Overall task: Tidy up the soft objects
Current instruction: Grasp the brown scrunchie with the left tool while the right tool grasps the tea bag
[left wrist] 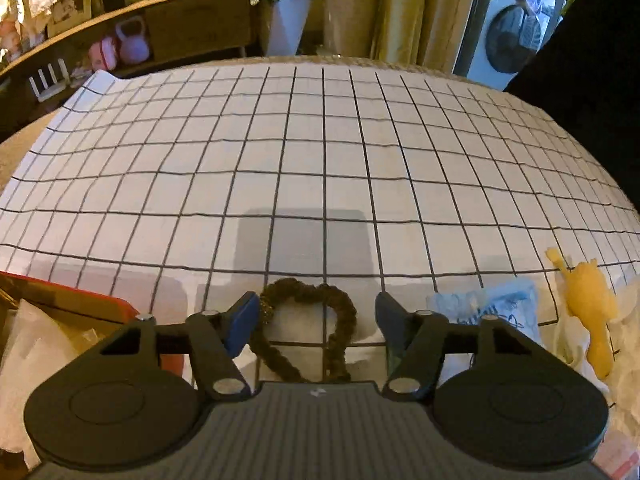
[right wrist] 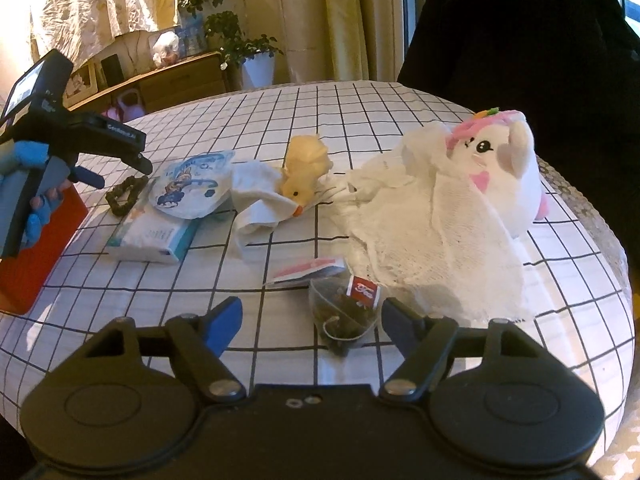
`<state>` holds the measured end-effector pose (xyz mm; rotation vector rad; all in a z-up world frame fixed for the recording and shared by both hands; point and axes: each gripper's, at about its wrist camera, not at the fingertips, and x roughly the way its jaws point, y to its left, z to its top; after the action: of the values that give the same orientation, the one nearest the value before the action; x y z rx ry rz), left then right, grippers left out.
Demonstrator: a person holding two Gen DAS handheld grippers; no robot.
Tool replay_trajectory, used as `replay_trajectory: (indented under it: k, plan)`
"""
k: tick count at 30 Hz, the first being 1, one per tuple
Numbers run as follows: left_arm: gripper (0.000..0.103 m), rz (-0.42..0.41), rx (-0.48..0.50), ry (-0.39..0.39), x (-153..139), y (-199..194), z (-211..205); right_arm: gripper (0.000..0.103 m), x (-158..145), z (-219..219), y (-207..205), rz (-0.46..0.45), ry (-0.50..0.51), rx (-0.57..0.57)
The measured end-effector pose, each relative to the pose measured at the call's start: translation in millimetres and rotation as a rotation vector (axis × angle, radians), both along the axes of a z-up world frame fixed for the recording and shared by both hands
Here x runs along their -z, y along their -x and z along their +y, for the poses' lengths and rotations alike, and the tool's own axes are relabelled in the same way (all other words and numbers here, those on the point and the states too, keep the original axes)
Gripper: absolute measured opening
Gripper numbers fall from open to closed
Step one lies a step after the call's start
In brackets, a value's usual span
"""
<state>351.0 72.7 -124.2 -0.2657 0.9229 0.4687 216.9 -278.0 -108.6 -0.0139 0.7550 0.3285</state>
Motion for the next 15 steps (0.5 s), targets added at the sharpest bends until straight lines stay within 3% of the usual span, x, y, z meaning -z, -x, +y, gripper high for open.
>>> replay_trajectory:
  k: [9,11,15]
  plan:
    - [0.061,0.007,-0.018,-0.013,0.9,-9.5,7.2,0.074,7.4,3.4,-7.7,0.019,0.023,0.004]
    - [0.048,0.017,-0.005,-0.049,1.3,-10.5,7.9,0.067,8.9,4.2,-9.9,0.024,0.029,0.013]
    - [0.031,0.022,0.019,-0.083,4.1,-11.1,12.2,0.057,10.9,4.7,-11.7,0.025,0.049,0.030]
